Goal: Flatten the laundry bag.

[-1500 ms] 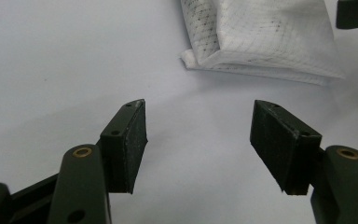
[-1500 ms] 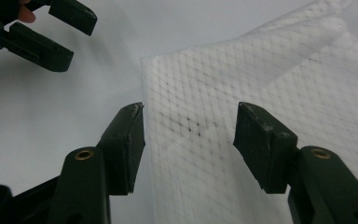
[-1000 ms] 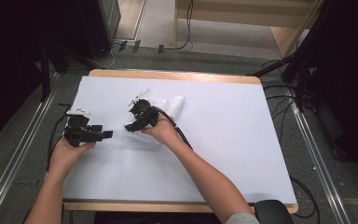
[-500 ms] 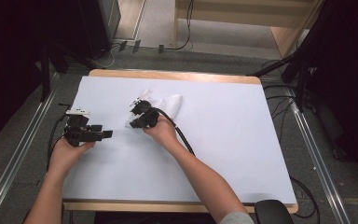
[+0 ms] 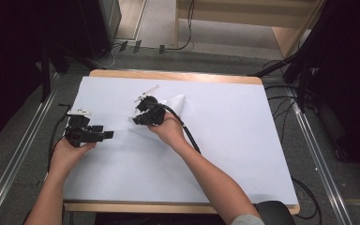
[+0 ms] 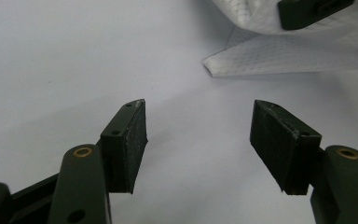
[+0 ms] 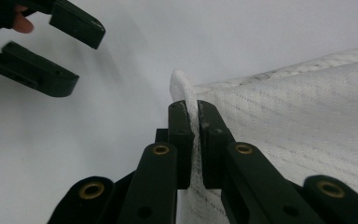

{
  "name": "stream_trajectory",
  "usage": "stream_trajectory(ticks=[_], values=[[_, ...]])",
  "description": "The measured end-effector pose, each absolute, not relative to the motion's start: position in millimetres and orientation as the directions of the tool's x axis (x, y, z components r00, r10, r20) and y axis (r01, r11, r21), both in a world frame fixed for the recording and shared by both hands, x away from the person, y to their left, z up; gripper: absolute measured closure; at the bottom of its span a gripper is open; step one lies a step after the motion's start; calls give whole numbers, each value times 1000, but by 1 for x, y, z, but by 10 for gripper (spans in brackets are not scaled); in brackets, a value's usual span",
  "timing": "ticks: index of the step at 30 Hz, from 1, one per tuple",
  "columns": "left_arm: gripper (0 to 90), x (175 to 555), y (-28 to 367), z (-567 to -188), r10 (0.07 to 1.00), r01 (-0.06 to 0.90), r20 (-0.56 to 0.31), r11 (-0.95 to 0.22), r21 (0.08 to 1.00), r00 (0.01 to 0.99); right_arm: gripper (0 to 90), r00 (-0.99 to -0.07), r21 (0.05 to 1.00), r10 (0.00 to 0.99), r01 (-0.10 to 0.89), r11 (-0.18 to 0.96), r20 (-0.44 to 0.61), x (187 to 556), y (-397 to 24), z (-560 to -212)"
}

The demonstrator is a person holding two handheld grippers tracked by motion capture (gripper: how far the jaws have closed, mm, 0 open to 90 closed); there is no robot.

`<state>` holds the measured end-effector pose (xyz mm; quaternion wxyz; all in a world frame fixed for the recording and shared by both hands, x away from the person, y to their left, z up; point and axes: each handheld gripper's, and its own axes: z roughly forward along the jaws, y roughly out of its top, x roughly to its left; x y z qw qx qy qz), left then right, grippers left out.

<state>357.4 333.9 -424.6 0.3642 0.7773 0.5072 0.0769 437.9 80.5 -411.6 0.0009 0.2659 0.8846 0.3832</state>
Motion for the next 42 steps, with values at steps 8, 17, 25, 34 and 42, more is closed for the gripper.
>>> stream_trajectory(ticks=[8, 17, 25, 34, 42], values=[[375, 361, 327, -424, 835, 726, -240, -245, 643, 495, 867, -865, 710, 461, 450, 541, 197, 424, 58, -401], [388, 366, 309, -425, 808, 711, -248, -272, 648, 535, 866, -855, 733, 481, 454, 507, 197, 415, 32, -397], [404, 372, 281, -428, 767, 697, -261, -314, 645, 587, 867, -835, 740, 508, 475, 476, 210, 414, 11, -404], [423, 379, 252, -438, 730, 682, -252, -379, 625, 636, 867, -825, 748, 527, 479, 459, 205, 411, -1, -402], [513, 384, 244, -447, 723, 677, -237, -406, 614, 649, 867, -814, 752, 542, 487, 444, 207, 408, -12, -403]])
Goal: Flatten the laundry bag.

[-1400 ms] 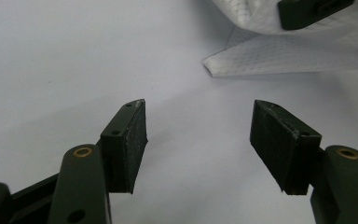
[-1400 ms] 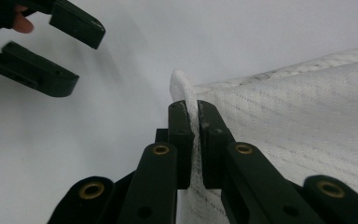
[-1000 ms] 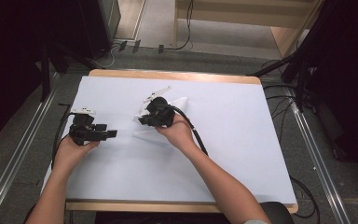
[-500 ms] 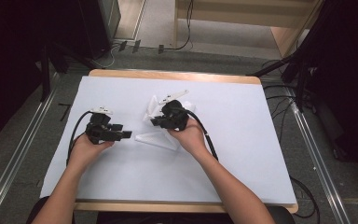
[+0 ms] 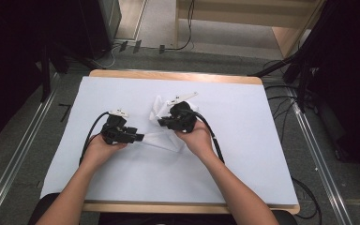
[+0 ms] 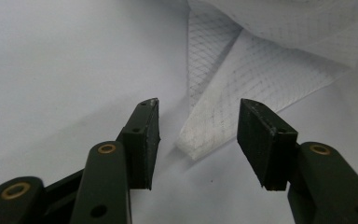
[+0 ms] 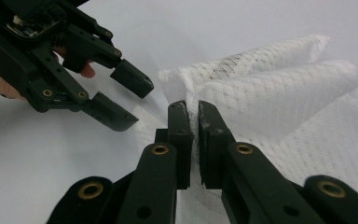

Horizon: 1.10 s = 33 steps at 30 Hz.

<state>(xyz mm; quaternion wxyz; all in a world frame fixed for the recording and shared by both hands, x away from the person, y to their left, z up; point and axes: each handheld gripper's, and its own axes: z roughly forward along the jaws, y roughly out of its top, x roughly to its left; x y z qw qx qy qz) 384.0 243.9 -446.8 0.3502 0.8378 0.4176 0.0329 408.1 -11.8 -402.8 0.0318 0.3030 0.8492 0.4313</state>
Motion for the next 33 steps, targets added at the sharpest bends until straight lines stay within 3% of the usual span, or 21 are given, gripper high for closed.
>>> stream_trajectory(ticks=[16, 33], values=[[880, 385, 239, -454, 713, 660, -194, -463, 592, 674, 867, -789, 766, 584, 493, 413, 193, 402, -45, -398], [900, 391, 241, -450, 737, 690, -209, -437, 576, 642, 864, -699, 765, 679, 559, 319, 227, 388, -113, -407]])
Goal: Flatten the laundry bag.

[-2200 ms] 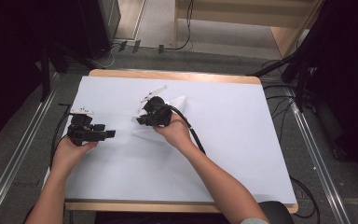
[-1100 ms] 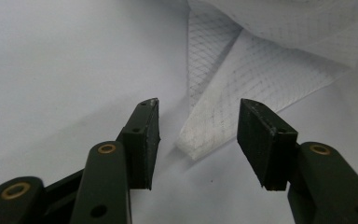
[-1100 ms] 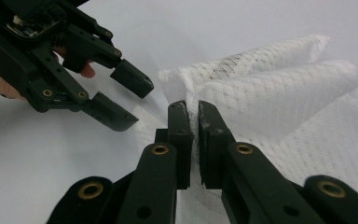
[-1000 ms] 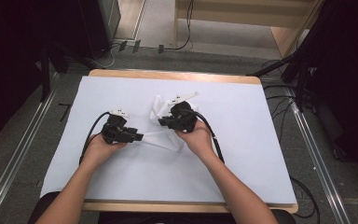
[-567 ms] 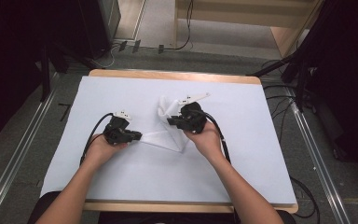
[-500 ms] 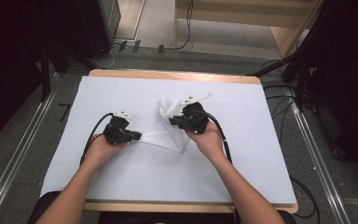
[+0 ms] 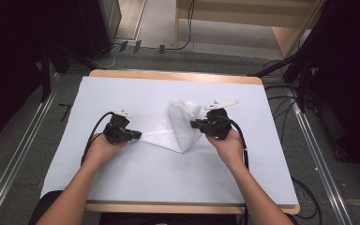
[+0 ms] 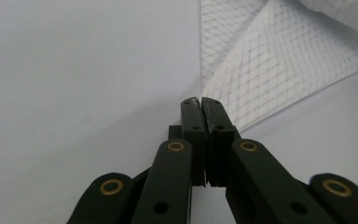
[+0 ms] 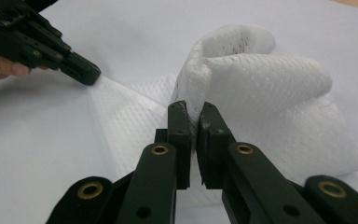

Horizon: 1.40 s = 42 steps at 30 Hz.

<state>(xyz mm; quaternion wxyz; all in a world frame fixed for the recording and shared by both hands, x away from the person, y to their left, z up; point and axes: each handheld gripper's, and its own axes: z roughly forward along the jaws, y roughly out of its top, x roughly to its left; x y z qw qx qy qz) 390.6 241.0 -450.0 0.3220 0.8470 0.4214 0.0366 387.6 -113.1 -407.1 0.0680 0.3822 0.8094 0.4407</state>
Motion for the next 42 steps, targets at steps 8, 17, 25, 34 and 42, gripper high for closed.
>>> stream_trajectory(ticks=[8, 17, 25, 34, 42], values=[[900, 397, 249, -446, 749, 700, -224, -407, 587, 623, 865, -655, 752, 718, 591, 292, 236, 380, -134, -416], [899, 407, 269, -437, 771, 704, -243, -343, 622, 589, 857, -610, 727, 750, 632, 267, 255, 372, -152, -432], [899, 414, 286, -435, 791, 719, -266, -289, 633, 551, 849, -588, 699, 755, 669, 252, 291, 376, -157, -447], [893, 416, 299, -435, 813, 732, -265, -263, 628, 519, 716, -598, 708, 745, 660, 251, 294, 373, -162, -438], [751, 415, 298, -434, 815, 735, -267, -258, 627, 514, 667, -592, 735, 756, 638, 229, 279, 377, -168, -422]])
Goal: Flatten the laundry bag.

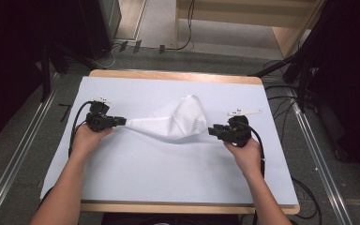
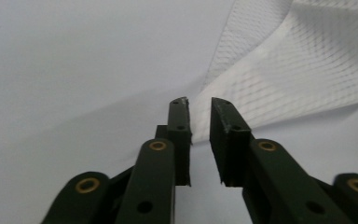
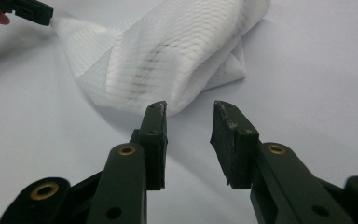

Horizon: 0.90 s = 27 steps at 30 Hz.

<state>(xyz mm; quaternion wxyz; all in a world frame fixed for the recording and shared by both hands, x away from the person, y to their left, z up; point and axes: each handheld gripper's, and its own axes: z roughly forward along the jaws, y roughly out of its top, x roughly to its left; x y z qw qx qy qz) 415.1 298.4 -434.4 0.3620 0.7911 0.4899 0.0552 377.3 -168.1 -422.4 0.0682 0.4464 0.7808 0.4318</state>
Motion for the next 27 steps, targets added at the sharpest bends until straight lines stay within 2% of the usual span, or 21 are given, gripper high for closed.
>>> stream_trajectory(ticks=[2, 4, 12, 20, 27], values=[[697, 413, 299, -433, 811, 741, -279, -257, 620, 515, 659, -591, 736, 754, 640, 221, 287, 382, -167, -420], [697, 411, 300, -432, 807, 747, -293, -251, 616, 513, 651, -595, 736, 741, 645, 206, 313, 386, -164, -417], [663, 400, 303, -426, 798, 726, -294, -241, 644, 526, 578, -617, 741, 739, 624, 248, 272, 407, -146, -403], [641, 391, 304, -424, 792, 717, -295, -240, 655, 535, 359, -603, 713, 747, 651, 261, 278, 446, -129, -405], [620, 386, 308, -424, 795, 717, -294, -236, 656, 530, 273, -586, 677, 772, 673, 296, 245, 481, -113, -415]])
